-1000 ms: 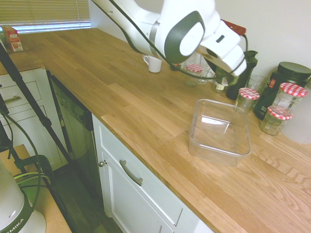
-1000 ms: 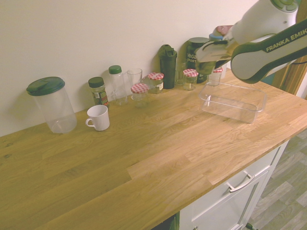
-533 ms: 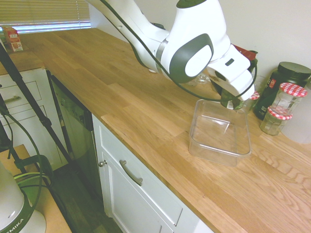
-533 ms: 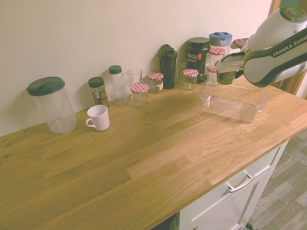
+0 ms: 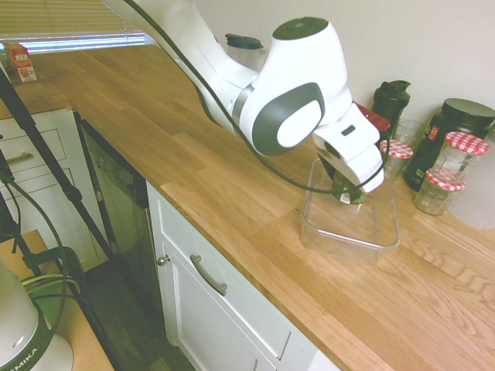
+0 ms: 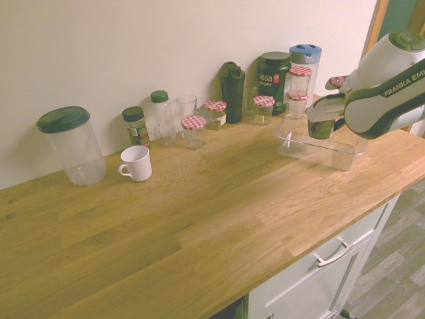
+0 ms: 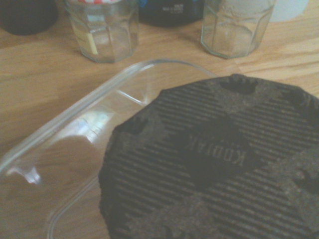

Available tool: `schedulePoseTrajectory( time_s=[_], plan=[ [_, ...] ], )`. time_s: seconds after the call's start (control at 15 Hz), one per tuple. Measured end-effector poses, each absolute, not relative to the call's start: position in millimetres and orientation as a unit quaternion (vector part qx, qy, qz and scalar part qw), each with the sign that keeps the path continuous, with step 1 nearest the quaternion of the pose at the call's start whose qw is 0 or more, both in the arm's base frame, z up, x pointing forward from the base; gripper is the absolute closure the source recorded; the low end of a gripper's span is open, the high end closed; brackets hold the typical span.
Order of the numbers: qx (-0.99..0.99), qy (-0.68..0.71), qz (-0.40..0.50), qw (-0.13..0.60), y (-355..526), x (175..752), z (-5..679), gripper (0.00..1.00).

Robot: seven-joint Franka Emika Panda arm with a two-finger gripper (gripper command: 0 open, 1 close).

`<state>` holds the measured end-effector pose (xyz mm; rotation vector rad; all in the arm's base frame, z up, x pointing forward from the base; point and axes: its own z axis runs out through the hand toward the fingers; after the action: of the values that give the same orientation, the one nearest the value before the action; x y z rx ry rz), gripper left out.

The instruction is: Put the cereal into the container

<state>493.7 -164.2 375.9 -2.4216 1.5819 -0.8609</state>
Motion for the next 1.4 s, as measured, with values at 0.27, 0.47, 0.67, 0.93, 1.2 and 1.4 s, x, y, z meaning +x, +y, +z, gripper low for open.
schedulePoseTrajectory(
  time_s=[0.27,0.47,0.67,0.93,1.2,1.4],
  plan=[
    [-0.798,0.536,-0.269,0.055,-170,498,342,1.0],
    [-0.796,0.544,-0.261,0.053,-175,509,338,0.0],
    [-0.8,0.551,-0.234,0.046,-177,516,341,0.0],
    [-0.807,0.559,-0.19,0.031,-179,519,342,0.0],
    [-0.798,0.587,-0.13,0.042,-179,522,348,0.0],
    [-0.793,0.585,-0.158,0.06,-180,529,386,0.0]
  ],
)
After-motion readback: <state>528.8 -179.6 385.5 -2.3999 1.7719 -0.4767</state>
